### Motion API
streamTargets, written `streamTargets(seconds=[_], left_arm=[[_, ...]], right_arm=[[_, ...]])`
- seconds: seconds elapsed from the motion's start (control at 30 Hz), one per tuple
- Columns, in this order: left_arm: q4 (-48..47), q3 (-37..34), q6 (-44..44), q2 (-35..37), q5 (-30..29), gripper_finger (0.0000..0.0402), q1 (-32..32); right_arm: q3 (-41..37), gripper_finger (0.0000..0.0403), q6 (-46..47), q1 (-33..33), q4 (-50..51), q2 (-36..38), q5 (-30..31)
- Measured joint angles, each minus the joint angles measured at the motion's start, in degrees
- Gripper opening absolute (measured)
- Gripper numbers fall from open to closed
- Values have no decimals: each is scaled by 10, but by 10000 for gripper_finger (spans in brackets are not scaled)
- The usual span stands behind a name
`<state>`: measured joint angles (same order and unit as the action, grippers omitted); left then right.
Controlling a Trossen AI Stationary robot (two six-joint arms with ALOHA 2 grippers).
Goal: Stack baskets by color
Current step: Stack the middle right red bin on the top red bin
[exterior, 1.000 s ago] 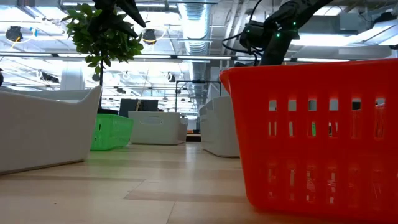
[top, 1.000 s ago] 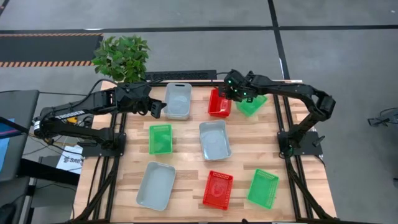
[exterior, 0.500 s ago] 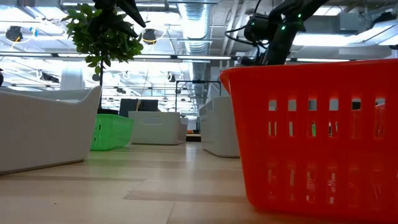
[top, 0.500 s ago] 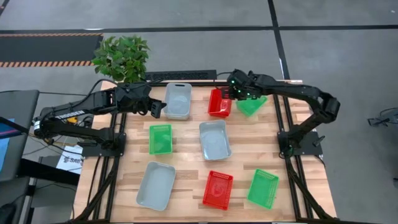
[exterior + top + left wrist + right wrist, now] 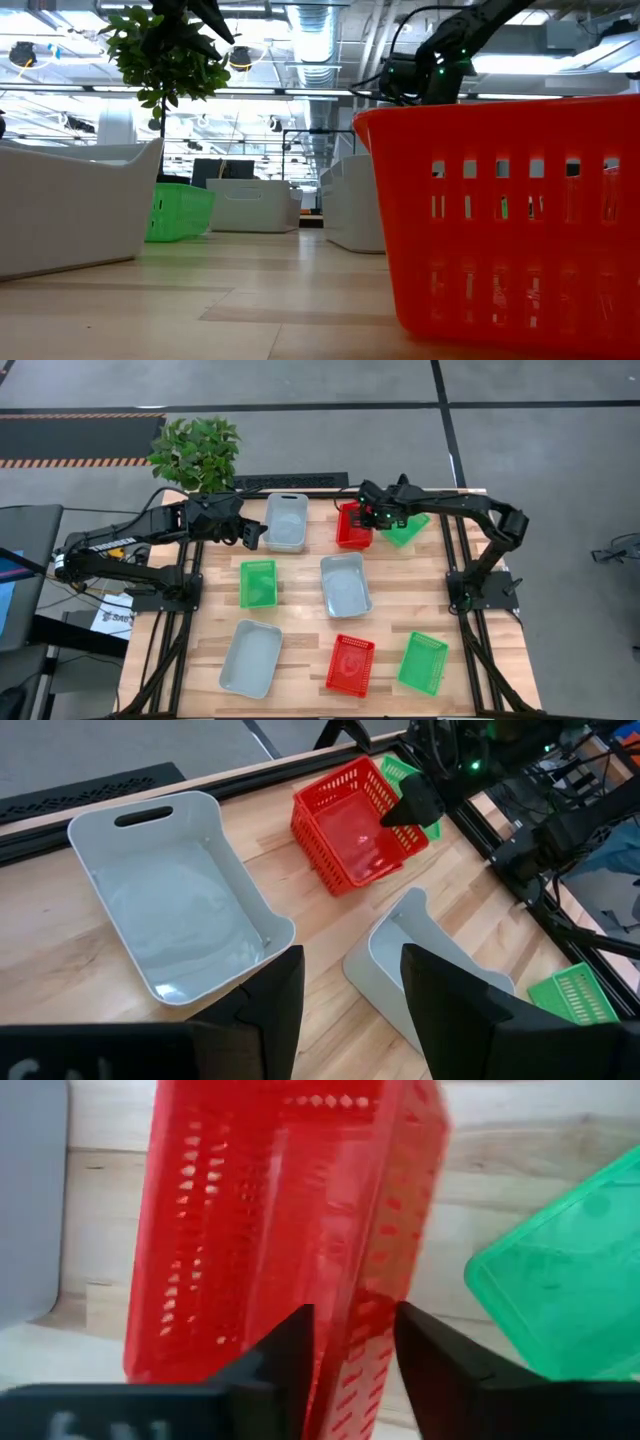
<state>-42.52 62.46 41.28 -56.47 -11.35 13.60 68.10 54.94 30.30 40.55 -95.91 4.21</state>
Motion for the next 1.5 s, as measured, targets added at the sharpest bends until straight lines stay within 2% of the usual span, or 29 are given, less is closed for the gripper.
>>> streamTargets(seconds=[0.17, 0.37, 0.57, 1.0, 1.27, 1.5], left_arm=[[0, 0, 0, 0, 0, 155, 0], [0, 0, 0, 0, -10, 155, 0], [0, 0, 0, 0, -11, 155, 0], [0, 0, 22, 0, -11, 155, 0], [0, 0, 23, 0, -15, 155, 0], [0, 0, 23, 0, -15, 155, 0]], right_arm=[[0, 20, -6, -1, -10, 13, 0], [1, 8, -6, 6, -18, 37, -3], [1, 6, -62, 16, -39, 21, -58], [1, 11, -99, 26, -41, -16, -58], [0, 75, -100, 15, -37, -46, -63], [0, 128, -112, 26, -42, -30, -63]])
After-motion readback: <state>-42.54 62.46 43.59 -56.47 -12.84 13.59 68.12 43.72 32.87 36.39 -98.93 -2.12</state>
